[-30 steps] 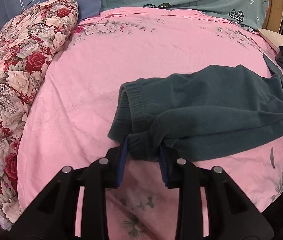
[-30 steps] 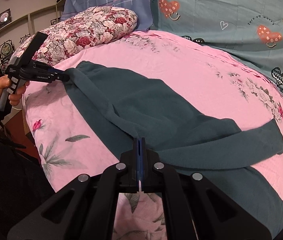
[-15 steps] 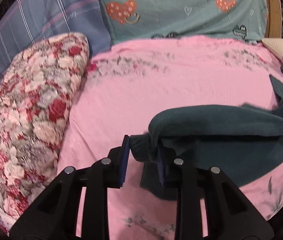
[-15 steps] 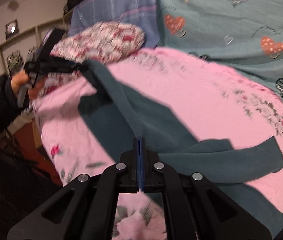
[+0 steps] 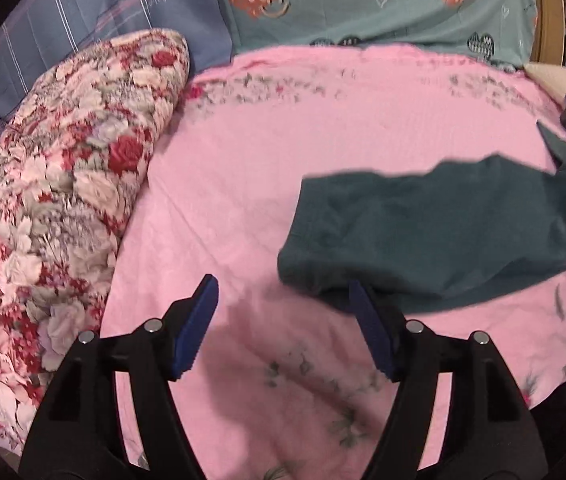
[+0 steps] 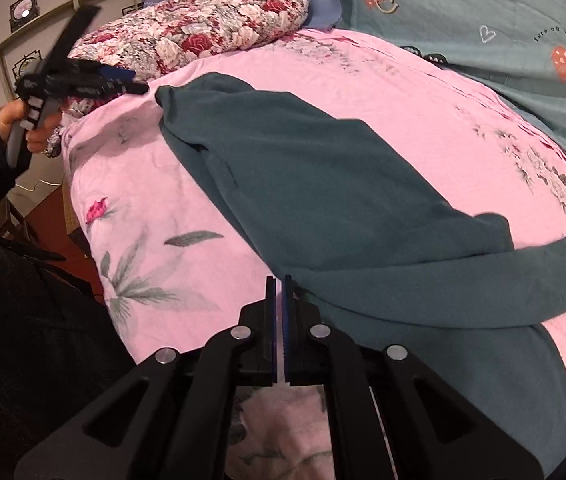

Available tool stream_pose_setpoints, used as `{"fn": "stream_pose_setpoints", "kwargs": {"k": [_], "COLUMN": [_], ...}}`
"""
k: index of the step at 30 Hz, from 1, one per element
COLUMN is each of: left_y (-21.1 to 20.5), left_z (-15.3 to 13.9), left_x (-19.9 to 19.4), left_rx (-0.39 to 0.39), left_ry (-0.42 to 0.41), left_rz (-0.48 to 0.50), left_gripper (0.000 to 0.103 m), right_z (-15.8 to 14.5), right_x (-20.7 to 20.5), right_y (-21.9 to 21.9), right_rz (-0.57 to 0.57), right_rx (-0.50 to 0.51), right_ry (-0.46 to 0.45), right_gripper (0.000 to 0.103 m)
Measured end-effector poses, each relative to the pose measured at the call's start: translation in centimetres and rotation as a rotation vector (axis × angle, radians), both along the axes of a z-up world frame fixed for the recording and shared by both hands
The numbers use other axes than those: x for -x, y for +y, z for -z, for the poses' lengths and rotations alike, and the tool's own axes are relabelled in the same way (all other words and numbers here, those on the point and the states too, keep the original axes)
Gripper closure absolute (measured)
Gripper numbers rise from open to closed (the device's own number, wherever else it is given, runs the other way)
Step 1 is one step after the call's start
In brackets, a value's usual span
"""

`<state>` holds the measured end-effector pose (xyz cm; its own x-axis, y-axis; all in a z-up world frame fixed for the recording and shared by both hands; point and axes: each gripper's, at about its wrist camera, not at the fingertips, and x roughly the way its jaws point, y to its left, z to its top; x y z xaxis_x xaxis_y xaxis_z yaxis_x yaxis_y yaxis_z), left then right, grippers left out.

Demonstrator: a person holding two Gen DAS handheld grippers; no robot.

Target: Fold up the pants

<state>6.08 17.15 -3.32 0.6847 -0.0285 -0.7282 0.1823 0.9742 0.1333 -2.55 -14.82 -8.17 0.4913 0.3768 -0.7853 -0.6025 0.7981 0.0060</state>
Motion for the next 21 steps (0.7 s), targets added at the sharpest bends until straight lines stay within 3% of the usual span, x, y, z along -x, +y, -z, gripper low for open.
{"fn": "stream_pose_setpoints", "kwargs": {"k": [3,6,7,8,9,10,12,16,20,21], "left_y": [-1.7,-4.2,-5.0,-5.9,-6.7,-7.6,-8.7,-8.3,-11.0,-12.3], "left_z": [-1.2,0.0,1.0,2.4,3.8,5.1,5.7,4.5,-0.1,-1.2], "left_x": [-1.2,-3.2,-3.6,-3.7,-3.5,-2.9,-0.8,-0.3,1.8,2.3], "left_rx": [0.016,0.018,0.007,-0.011,-0.028,-0.061,-0.133,-0.065,-0.061,-0.059], "left_ry": [-0.036,0.004,0.038,0.085,0.127,0.159,0.081,0.114,-0.024,-0.052], "left_rz": [0.007,0.031,0.045,0.065,0.090,0.116,0.134,0.133,0.190,0.220], "left_gripper": [0.033,0.033,0.034,0.035,0.039,0.044,0.046,0.049,0.046,0.037], "right_z": [-0.2,-1.5,-2.1,-2.6,-3.2,-3.7,-4.2,-5.3,-7.4,-7.8], "right_x": [-0.2,-0.4,-0.5,-0.6,-0.8,-0.9,-1.4,-4.0,-8.2,-9.4], "right_y": [-0.8,-1.4,-1.7,-2.2,-2.8,-3.6,-5.0,-9.0,-16.5,-18.8], "right_rz": [0.036,0.062,0.075,0.093,0.120,0.152,0.209,0.389,0.624,0.681], "right_rx": [-0.006,-0.025,-0.035,-0.046,-0.057,-0.066,-0.045,0.036,0.035,0.001], "right_ry": [-0.017,-0.046,-0.052,-0.054,-0.054,-0.059,-0.065,-0.067,-0.020,0.004], "right_gripper": [0.101,0.097,0.090,0.070,0.058,0.058,0.058,0.058,0.058,0.058]}}
